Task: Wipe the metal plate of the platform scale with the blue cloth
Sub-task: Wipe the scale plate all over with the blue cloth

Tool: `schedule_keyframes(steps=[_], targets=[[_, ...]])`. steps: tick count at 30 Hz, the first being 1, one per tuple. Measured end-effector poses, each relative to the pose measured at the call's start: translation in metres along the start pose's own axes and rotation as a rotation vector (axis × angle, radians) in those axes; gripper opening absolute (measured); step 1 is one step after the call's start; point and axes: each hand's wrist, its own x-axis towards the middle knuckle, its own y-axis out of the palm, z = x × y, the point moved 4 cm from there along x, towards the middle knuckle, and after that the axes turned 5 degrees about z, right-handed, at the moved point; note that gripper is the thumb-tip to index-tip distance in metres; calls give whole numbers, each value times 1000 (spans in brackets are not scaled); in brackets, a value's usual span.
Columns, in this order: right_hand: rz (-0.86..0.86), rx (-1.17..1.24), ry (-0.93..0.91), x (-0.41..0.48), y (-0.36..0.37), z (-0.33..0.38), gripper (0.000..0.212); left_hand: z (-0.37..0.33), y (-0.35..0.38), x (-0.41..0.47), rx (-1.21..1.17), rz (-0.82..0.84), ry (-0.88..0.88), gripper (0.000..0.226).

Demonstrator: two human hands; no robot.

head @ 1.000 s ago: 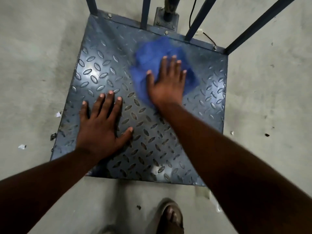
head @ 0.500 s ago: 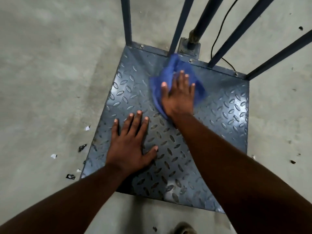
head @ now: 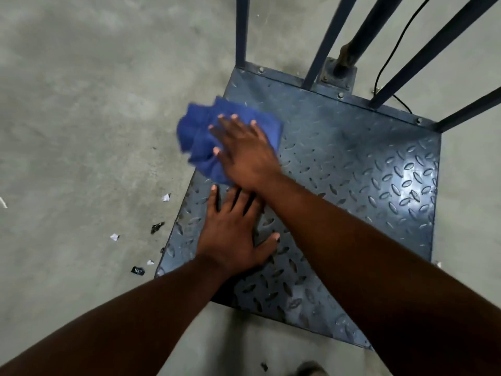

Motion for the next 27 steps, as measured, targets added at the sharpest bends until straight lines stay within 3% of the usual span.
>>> schedule_keyframes(steps=[3, 8, 12, 17, 21, 27], targets=[[100, 51, -160, 2, 8, 9, 56, 0, 0, -1, -9, -20, -1, 93], [30, 131, 145, 9, 0, -9, 59, 0, -2, -1, -3, -45, -12, 93], [50, 252, 69, -35, 9, 10, 57, 0, -4, -2, 0, -88, 7, 83], [-147, 369, 124, -88, 12, -26, 52, 1, -1, -2, 9, -125, -5, 79], [-389, 351, 364, -163, 18, -37, 49, 0, 0, -1, -1, -143, 17, 79], [-337, 59, 523, -197, 39, -22, 55, 0, -3, -2, -38, -133, -5, 76]])
